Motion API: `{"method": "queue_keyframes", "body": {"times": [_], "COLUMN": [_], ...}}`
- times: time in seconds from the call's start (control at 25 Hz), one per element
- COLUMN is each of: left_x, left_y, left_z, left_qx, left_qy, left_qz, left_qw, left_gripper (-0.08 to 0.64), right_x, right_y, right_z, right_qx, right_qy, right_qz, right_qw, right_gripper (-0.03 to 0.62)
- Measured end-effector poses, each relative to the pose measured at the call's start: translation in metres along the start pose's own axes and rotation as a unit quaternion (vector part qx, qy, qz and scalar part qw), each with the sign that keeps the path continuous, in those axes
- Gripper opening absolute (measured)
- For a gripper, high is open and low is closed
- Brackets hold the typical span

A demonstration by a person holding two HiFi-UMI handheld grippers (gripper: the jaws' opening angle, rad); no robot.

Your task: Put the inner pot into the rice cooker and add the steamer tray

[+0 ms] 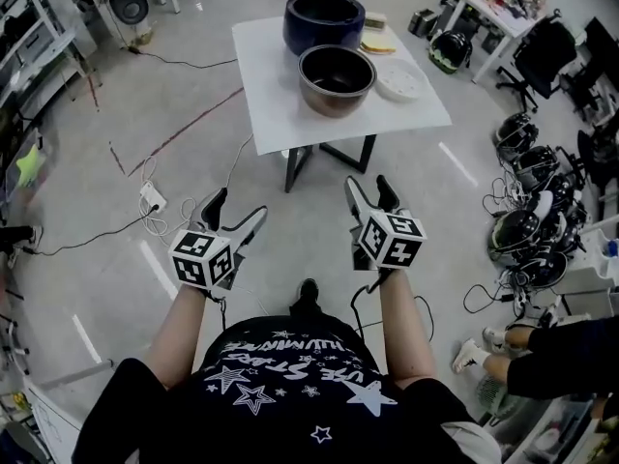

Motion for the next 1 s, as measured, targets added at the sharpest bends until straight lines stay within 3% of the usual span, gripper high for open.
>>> {"method": "queue_keyframes", "body": {"times": [0.2,0.48,1.0], "left_x": [-0.040,-0.065,-0.137], "left_y": [0.020,0.018,0.056], "left_z": [-0.009,-0.016,0.024], "left_qx": [0.033,0.032,0.046], "left_qy": [0.026,0.037,0.026], "left_qz": [-0.016,0.010,0.003], "left_qw": [0.9990,0.9987,0.9986], "left_gripper": [0.394,0.394,0.394], "right_x": [-0.028,-0.051,-0.113], "right_y": [0.020,0.024,0.059], "right_z": [-0.039,-0.063,-0.092], "right_qx": [-0.005,-0.017,-0.020], "right_qy": [0.019,0.041,0.026], "right_qz": [0.004,0.019,0.029], "right_qw": [1.000,0.999,0.999], "right_gripper": [0.310,0.308,0.308]}}
Point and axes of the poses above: the fingertips, and each gripper's own axes: x backward along the fingers, z to its left, y out of its top, the point moved 6 cm from there along x, backward along the fingers, and after that the axes turned 4 degrees about z, right-handed, at the moved point
